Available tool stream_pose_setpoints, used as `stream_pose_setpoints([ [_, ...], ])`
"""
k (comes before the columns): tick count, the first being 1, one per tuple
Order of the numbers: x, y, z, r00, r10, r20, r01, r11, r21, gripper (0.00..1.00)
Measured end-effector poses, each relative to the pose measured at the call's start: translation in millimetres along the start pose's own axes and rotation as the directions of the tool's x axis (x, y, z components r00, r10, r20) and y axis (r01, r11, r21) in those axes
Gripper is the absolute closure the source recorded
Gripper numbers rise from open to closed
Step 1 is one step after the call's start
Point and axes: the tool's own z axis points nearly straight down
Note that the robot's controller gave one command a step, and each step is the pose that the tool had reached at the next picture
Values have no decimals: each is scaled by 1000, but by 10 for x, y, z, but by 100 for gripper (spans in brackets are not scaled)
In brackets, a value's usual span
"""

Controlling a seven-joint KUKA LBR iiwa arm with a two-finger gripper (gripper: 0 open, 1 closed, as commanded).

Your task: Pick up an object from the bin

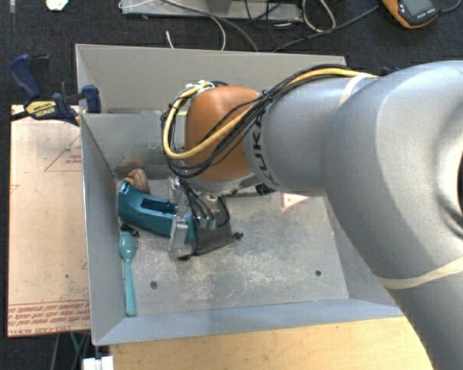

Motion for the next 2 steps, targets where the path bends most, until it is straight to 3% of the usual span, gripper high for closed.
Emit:
stream_pose_setpoints([
  [1, 14, -6, -11, 994, 111, -3, -111, 994, -1, 0],
  [2, -2, 12, -13, 1000, 5, 2, -5, 1000, -1, 0],
])
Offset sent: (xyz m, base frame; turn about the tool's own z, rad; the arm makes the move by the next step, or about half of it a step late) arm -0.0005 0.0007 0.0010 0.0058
